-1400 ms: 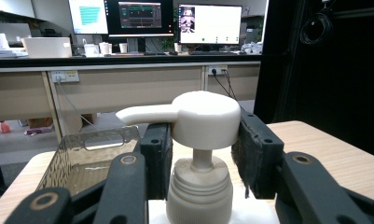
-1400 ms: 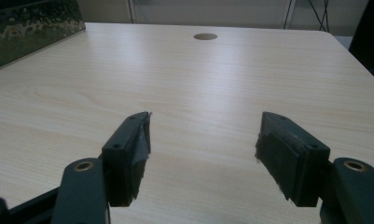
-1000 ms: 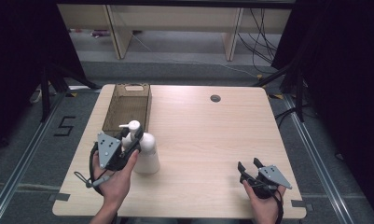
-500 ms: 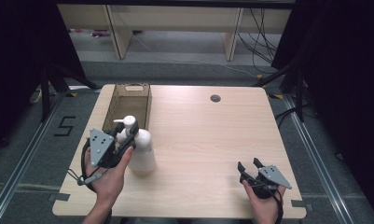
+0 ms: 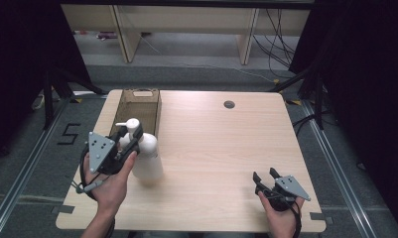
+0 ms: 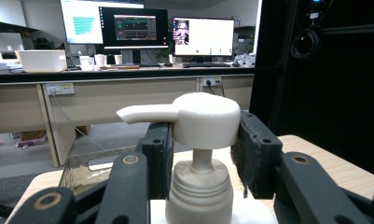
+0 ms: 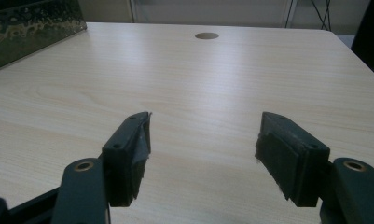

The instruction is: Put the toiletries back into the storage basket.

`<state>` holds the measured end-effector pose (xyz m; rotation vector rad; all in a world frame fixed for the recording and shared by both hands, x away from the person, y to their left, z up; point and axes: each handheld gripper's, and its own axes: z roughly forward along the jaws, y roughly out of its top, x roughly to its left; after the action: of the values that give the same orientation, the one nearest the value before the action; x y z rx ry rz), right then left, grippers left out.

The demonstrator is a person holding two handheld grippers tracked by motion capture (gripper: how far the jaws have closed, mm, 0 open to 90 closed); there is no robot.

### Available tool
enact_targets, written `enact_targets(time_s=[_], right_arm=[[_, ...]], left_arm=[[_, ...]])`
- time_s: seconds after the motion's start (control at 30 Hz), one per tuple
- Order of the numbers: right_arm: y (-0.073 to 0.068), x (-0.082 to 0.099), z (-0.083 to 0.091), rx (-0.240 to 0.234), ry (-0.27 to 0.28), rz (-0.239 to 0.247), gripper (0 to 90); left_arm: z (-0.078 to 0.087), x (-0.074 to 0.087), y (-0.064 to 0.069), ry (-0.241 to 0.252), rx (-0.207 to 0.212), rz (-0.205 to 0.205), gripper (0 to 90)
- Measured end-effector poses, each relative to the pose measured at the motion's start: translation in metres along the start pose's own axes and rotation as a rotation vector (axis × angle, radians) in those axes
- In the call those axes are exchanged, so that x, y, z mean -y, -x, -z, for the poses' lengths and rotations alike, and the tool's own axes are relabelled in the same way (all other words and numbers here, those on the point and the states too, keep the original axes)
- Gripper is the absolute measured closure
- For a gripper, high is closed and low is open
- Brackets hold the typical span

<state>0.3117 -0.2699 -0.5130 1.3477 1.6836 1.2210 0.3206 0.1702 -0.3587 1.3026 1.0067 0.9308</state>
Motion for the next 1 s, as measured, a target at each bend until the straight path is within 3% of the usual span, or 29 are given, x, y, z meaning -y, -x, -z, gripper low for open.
enact_targets(time_s=[0.07, 0.1, 0.17, 0.4, 0.43, 0.5, 1.0], right_arm=[[-0.002, 0.0, 0.0, 0.001, 0.002, -0.022, 35.4], [0.002, 0.0, -0.001, 0.0, 0.017, 0.023, 35.4], [0.002, 0.0, -0.001, -0.004, 0.009, 0.029, 35.4], [0.002, 0.0, -0.002, -0.012, 0.013, 0.025, 35.6], [0.001, 0.0, -0.001, -0.015, -0.006, 0.004, 35.6], [0.002, 0.0, -0.002, -0.01, 0.015, 0.03, 35.6], [0.001, 0.0, -0.002, -0.015, 0.014, 0.023, 35.6]], left_arm=[[0.0, -0.001, -0.002, 0.004, -0.001, -0.005, 59.5], [0.0, -0.002, -0.003, 0.005, 0.0, -0.007, 59.5], [0.0, -0.003, -0.006, 0.01, -0.007, -0.007, 59.5], [-0.001, -0.006, -0.01, 0.017, -0.027, -0.017, 59.5], [-0.001, -0.006, -0.01, 0.021, -0.029, -0.019, 59.5], [-0.002, -0.007, -0.011, 0.022, -0.032, -0.02, 59.5], [-0.004, -0.014, -0.024, 0.033, -0.068, -0.026, 59.5]])
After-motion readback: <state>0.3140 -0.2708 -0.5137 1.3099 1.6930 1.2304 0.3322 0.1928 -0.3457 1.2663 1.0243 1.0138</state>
